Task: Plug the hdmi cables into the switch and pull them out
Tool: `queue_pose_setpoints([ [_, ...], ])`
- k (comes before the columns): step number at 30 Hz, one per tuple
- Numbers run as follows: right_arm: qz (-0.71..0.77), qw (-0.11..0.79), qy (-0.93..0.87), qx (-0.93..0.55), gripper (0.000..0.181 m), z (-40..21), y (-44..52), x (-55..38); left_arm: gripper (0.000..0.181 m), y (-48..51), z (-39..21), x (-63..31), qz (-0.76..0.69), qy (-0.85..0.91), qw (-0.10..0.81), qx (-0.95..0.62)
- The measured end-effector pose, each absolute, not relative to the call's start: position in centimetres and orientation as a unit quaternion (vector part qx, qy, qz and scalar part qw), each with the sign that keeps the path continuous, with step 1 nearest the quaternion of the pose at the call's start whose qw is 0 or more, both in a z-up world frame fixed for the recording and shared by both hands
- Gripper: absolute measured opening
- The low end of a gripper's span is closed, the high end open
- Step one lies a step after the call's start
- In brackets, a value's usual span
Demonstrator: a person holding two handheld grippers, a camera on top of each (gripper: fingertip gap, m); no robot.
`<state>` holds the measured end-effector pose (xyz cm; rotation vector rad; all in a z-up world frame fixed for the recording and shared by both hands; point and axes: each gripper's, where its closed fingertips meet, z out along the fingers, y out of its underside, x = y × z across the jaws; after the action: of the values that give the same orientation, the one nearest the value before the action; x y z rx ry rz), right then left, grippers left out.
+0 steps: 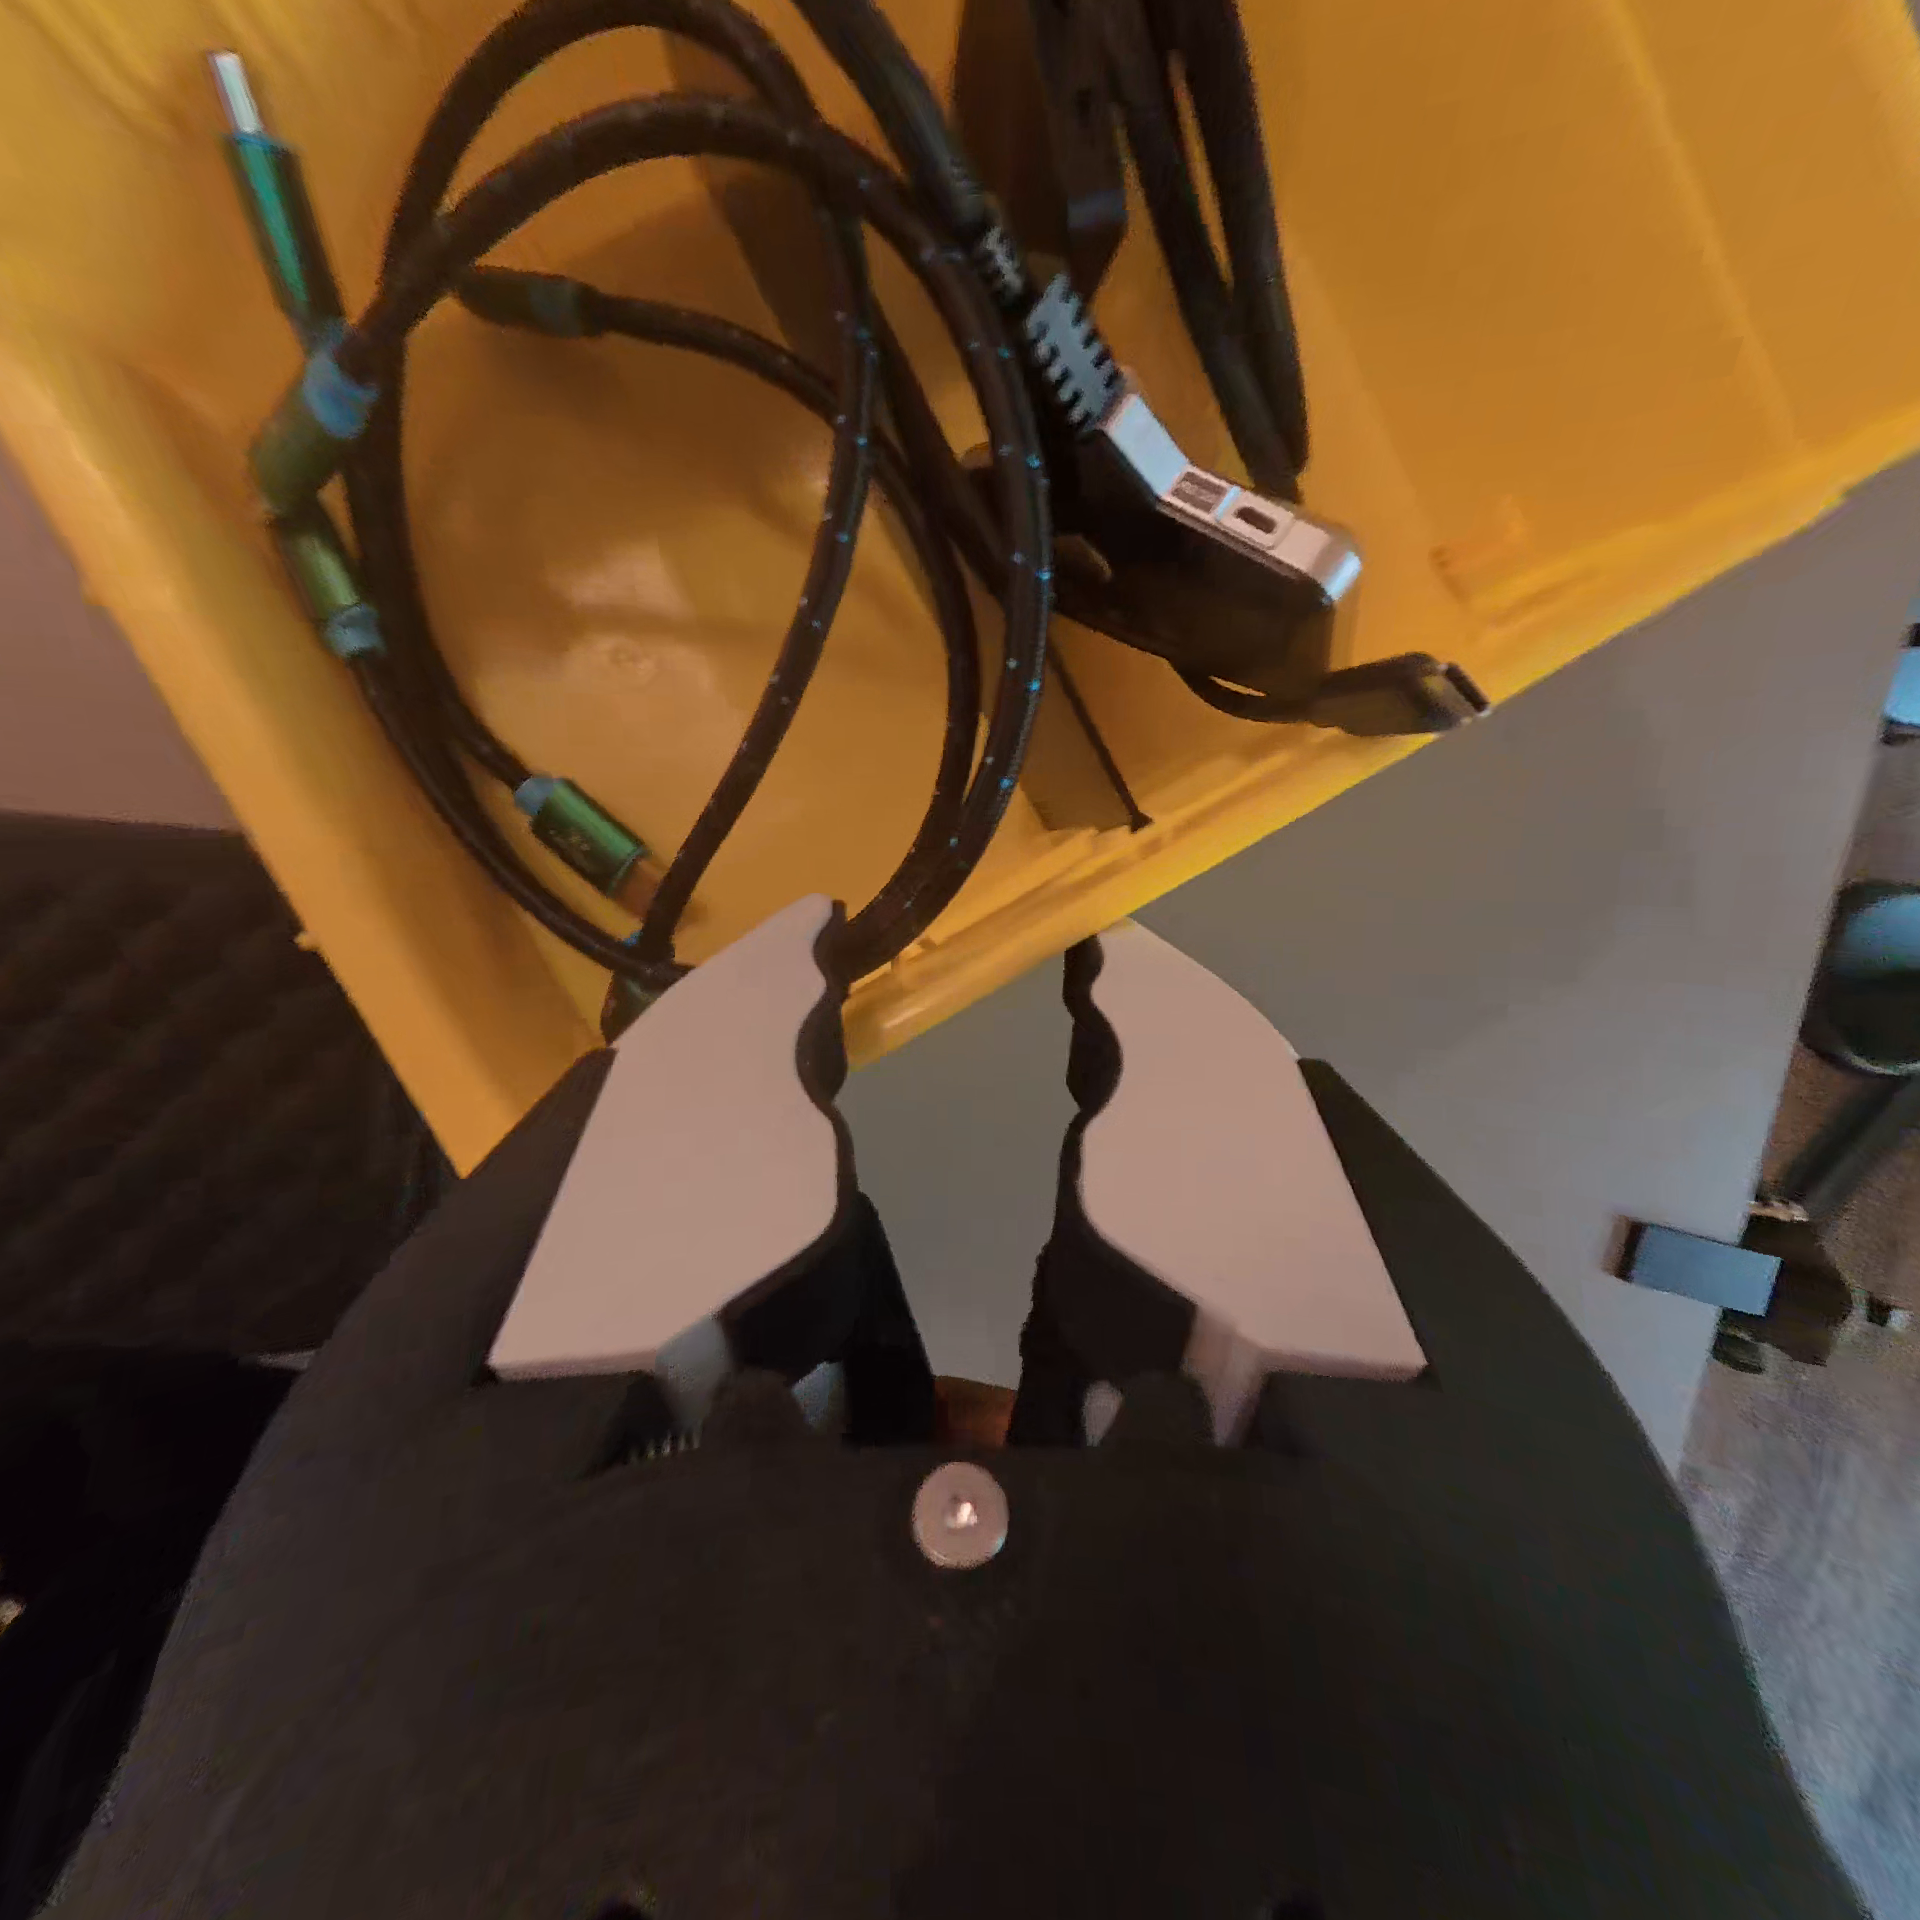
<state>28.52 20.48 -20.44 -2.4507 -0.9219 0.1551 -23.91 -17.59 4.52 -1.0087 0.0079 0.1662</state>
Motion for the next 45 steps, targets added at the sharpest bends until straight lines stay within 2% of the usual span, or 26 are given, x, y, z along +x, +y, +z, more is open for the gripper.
queue_pose_setpoints([
  [5,0.068,0.287,-0.337,-0.894,0.033,-20.4,22.6,27.3,0.031,-17.0,4.2,-24.4,0.078,-0.002,0.870,-0.487],
  [15,0.094,0.321,-0.380,-0.862,0.034,-20.4,23.6,20.7,0.029,-18.3,4.7,-23.5,0.083,0.013,0.874,-0.479],
  [19,0.083,0.342,-0.400,-0.846,0.034,-20.5,24.0,17.2,0.029,-18.3,4.4,-24.5,0.087,0.000,0.871,-0.483],
  [28,0.165,0.376,-0.409,-0.815,0.036,-20.2,22.0,7.4,0.029,-16.7,1.8,-24.8,0.088,0.018,0.824,-0.560],
  [32,0.167,0.370,-0.431,-0.806,0.036,-20.2,20.4,4.8,0.032,-15.6,-2.5,-24.6,0.074,0.028,0.728,-0.681],
  [39,0.117,0.338,-0.514,-0.780,0.037,-20.5,18.8,-0.5,0.061,-13.8,-11.1,-28.0,0.102,-0.022,0.535,-0.838],
  [45,0.102,0.322,-0.573,-0.747,0.037,-20.5,17.6,-7.1,0.063,-13.1,-17.0,-28.5,0.078,-0.013,0.406,-0.911],
])
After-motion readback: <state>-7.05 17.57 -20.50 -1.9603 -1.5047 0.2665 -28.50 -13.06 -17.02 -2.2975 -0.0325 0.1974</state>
